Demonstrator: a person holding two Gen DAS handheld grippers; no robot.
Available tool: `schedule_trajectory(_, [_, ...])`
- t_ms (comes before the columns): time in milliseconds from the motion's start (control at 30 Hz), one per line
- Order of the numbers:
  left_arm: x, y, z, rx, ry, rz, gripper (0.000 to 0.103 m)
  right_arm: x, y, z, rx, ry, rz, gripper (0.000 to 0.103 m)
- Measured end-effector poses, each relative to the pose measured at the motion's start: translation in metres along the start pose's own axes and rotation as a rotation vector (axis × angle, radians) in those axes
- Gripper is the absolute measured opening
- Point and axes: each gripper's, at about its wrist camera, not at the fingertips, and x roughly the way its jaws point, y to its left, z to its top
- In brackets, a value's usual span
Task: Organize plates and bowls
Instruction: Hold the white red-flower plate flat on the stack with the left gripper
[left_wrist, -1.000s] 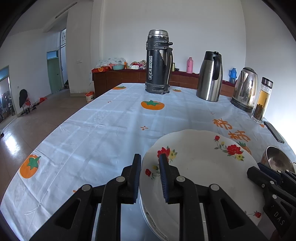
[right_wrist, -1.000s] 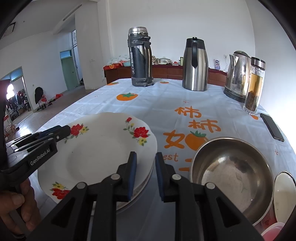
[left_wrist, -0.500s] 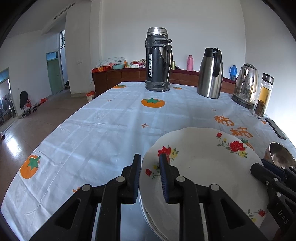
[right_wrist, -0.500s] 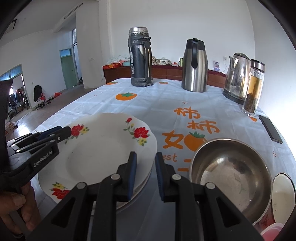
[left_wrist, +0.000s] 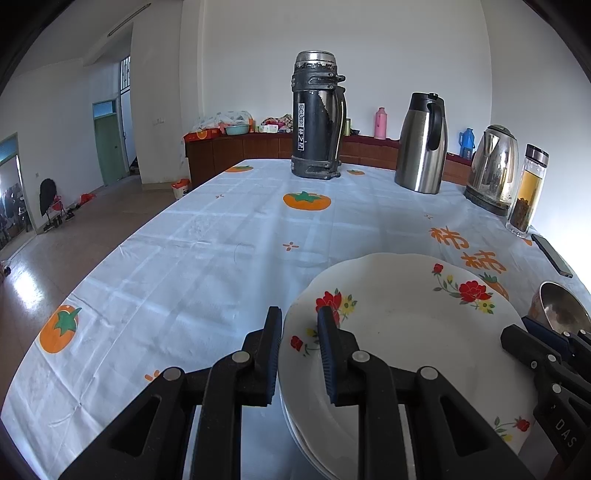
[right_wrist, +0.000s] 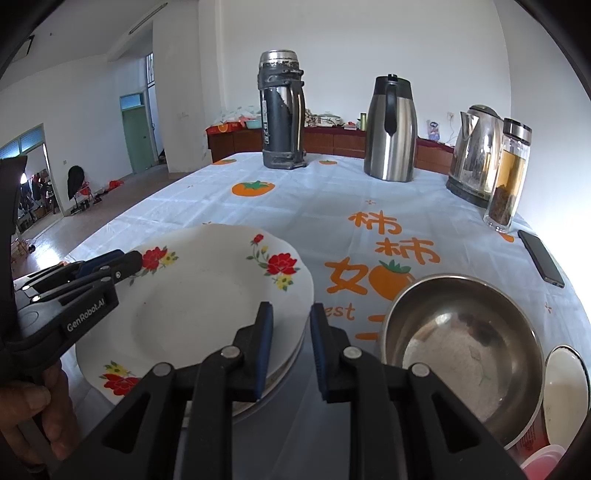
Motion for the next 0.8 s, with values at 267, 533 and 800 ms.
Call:
schedule_trajectory(267, [0.0007,0.0018,-0.0012,-0.003,0.013,-0.004,0.022,0.0006,0.0004,0.0000,-0.003,0.004,0.000,0.021])
schedule_trajectory(533, [0.0033,0.0018,-0.0013,-0.007,0.032,-0.009,0.022,0.0015,0.0002,-0.0006,-0.002,0.014,0.000,0.021])
schedule_trajectory(800, [0.0053,0.0024,-0.0017,-0.013,0.048,-0.015,0.022,0.0040,0.0010,-0.0005,-0.005,0.023,-0.002,0.021])
